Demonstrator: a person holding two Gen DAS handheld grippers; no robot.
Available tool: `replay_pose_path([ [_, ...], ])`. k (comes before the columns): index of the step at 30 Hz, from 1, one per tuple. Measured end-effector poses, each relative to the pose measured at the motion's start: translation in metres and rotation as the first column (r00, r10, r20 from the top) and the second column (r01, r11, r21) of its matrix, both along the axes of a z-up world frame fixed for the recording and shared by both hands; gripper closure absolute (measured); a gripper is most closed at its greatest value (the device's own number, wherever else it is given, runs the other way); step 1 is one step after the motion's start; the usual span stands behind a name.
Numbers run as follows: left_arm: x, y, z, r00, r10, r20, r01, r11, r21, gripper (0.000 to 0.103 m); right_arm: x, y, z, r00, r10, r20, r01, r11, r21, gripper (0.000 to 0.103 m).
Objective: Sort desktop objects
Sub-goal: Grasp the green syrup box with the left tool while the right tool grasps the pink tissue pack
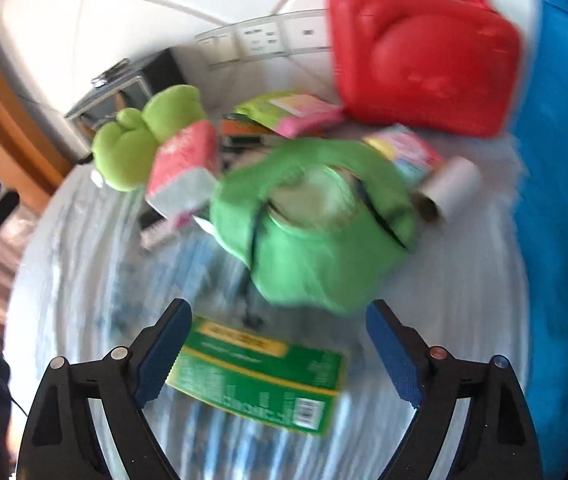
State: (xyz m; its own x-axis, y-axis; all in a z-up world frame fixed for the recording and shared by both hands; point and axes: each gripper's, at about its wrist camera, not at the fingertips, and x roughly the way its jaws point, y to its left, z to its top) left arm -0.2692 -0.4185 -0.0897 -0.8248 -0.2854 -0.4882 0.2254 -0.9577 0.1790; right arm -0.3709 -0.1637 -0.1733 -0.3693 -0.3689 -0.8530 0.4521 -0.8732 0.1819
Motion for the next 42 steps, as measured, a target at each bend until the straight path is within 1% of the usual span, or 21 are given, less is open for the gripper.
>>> replay_pose_path([
  [1,0.001,-0.001,-0.002,1.0,-0.009,0.006,0.009,1.0,-0.001,0.021,0.003,-0.002,-0.001,1.0,0.027,0.002,-0.027,1.0,0.002,0.013],
  [3,0.006,-0.006,-0.008,0.998,-0.051,0.02,0.051,0.999,0.009,0.021,0.019,-0.008,0.0,0.989,0.144,-0.045,-0.144,0.99,0.001,0.012],
  [4,0.008,-0.008,-0.011,0.998,-0.059,0.025,0.059,0.998,0.01,0.021,0.027,-0.015,-0.002,0.972,0.222,-0.071,-0.221,0.975,0.016,0.007],
  [6,0.007,-0.012,-0.021,0.994,-0.093,0.057,0.093,0.996,0.013,0.021,0.04,-0.036,-0.013,0.91,0.41,-0.069,-0.405,0.911,0.077,0.006],
  [7,0.005,-0.014,-0.026,0.992,-0.098,0.079,0.098,0.995,0.007,0.021,0.043,-0.044,-0.018,0.892,0.448,-0.06,-0.44,0.892,0.106,0.006],
  [9,0.002,-0.018,-0.036,0.986,-0.129,0.105,0.127,0.992,0.022,0.021,0.049,-0.06,-0.038,0.839,0.544,-0.017,-0.536,0.83,0.155,0.006],
  [11,-0.011,-0.018,-0.043,0.979,-0.145,0.143,0.144,0.989,0.016,0.021,0.05,-0.072,-0.055,0.798,0.603,0.002,-0.589,0.779,0.216,0.006],
  [13,-0.026,-0.016,-0.046,0.979,-0.141,0.144,0.143,0.99,-0.01,0.021,0.05,-0.079,-0.068,0.782,0.622,0.03,-0.603,0.744,0.288,0.006],
  [14,-0.038,-0.015,-0.046,0.98,-0.136,0.142,0.137,0.991,0.005,0.021,0.051,-0.083,-0.074,0.765,0.644,0.034,-0.616,0.714,0.334,0.006],
  [16,-0.066,-0.015,-0.049,0.98,-0.134,0.146,0.124,0.989,0.079,0.021,0.051,-0.084,-0.077,0.744,0.667,0.04,-0.639,0.693,0.333,0.006],
  [19,-0.104,-0.016,-0.061,0.976,-0.125,0.181,0.095,0.981,0.169,0.021,0.047,-0.081,-0.077,0.76,0.649,0.029,-0.626,0.72,0.3,0.006],
  [22,-0.143,-0.017,-0.08,0.968,-0.063,0.241,0.02,0.984,0.176,0.021,0.045,-0.077,-0.076,0.784,0.621,0.019,-0.603,0.753,0.265,0.005],
  [24,-0.153,-0.017,-0.087,0.966,-0.03,0.258,-0.019,0.982,0.186,0.021,0.045,-0.077,-0.075,0.8,0.6,0.006,-0.581,0.771,0.262,0.005],
  [27,-0.144,-0.02,-0.084,0.977,-0.007,0.215,-0.033,0.983,0.181,0.021,0.043,-0.077,-0.058,0.815,0.577,-0.055,-0.547,0.797,0.255,0.005],
  [31,-0.115,-0.035,-0.069,0.986,0.061,0.157,-0.081,0.988,0.128,0.021,0.002,-0.089,-0.007,0.882,0.45,-0.144,-0.445,0.893,0.064,0.0],
  [34,-0.086,-0.057,-0.059,0.985,0.106,0.136,-0.128,0.978,0.166,0.021,-0.048,-0.129,0.013,0.925,0.361,-0.119,-0.365,0.931,-0.013,0.0],
  [35,-0.08,-0.063,-0.057,0.984,0.114,0.136,-0.137,0.975,0.175,0.021,-0.074,-0.153,0.016,0.94,0.318,-0.124,-0.319,0.948,0.011,0.0],
  [37,-0.064,-0.07,-0.055,0.982,0.128,0.139,-0.152,0.971,0.182,0.021,-0.104,-0.185,0.012,0.953,0.273,-0.132,-0.267,0.962,0.059,0.001],
  [39,-0.049,-0.076,-0.056,0.98,0.137,0.146,-0.162,0.971,0.175,0.021,-0.135,-0.217,-0.007,0.968,0.247,-0.04,-0.243,0.965,0.098,0.001],
  [41,-0.036,-0.081,-0.056,0.978,0.153,0.142,-0.175,0.971,0.16,0.021,-0.154,-0.245,-0.034,0.969,0.238,0.066,-0.245,0.957,0.153,0.001],
  [42,-0.032,-0.082,-0.057,0.977,0.157,0.141,-0.179,0.972,0.155,0.021,-0.155,-0.256,-0.043,0.965,0.248,0.084,-0.26,0.95,0.176,0.001],
])
